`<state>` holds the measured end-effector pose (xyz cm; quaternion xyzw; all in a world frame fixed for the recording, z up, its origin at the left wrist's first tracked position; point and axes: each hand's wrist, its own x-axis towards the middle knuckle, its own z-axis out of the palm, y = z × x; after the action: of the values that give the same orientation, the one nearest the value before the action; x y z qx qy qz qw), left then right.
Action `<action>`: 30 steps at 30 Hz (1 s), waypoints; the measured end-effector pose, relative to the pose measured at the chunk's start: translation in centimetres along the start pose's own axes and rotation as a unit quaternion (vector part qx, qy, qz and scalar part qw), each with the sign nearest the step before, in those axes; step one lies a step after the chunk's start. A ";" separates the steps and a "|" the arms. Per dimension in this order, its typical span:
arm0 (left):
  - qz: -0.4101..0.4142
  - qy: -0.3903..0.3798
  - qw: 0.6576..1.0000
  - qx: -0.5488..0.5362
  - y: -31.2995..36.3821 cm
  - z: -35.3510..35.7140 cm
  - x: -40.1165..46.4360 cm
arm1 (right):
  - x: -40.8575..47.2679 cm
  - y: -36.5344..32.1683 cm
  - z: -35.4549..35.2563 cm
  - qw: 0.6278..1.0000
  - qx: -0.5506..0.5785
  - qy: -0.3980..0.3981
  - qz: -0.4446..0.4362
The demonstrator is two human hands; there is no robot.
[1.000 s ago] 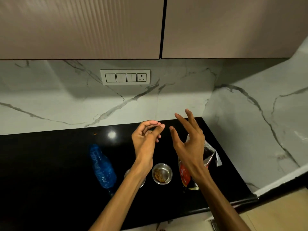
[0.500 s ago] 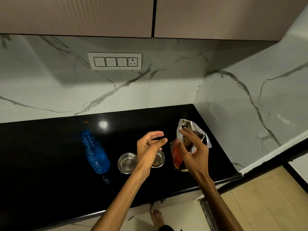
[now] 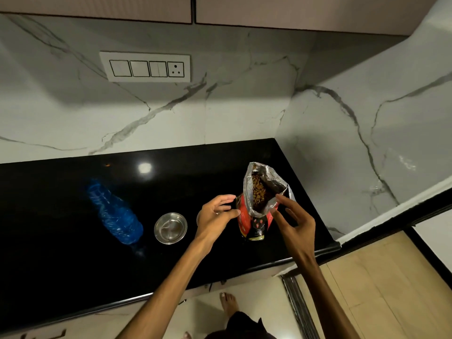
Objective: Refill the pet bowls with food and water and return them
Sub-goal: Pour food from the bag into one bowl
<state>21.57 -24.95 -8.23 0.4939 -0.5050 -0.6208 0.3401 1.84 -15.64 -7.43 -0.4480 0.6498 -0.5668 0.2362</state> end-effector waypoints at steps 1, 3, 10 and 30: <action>-0.004 0.004 1.000 0.008 -0.3 0.3 0.5 | 0.4 0.7 -0.4 1.000 0.000 0.002 0.002; -0.014 0.011 1.000 0.021 -0.7 0.9 1.6 | 1.2 2.3 -1.5 1.000 0.007 0.001 0.009; -0.048 0.001 0.998 0.045 -2.3 2.1 5.0 | 3.0 8.4 -4.6 0.990 0.076 -0.056 0.100; -0.141 -0.062 0.988 -0.019 -5.3 3.3 9.4 | 11.5 14.0 -4.0 0.935 0.129 -0.275 0.185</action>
<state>16.22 -31.23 -15.90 0.5140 -0.4387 -0.7013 0.2268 -11.44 -23.94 -17.37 -0.4240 0.5520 -0.4467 0.5621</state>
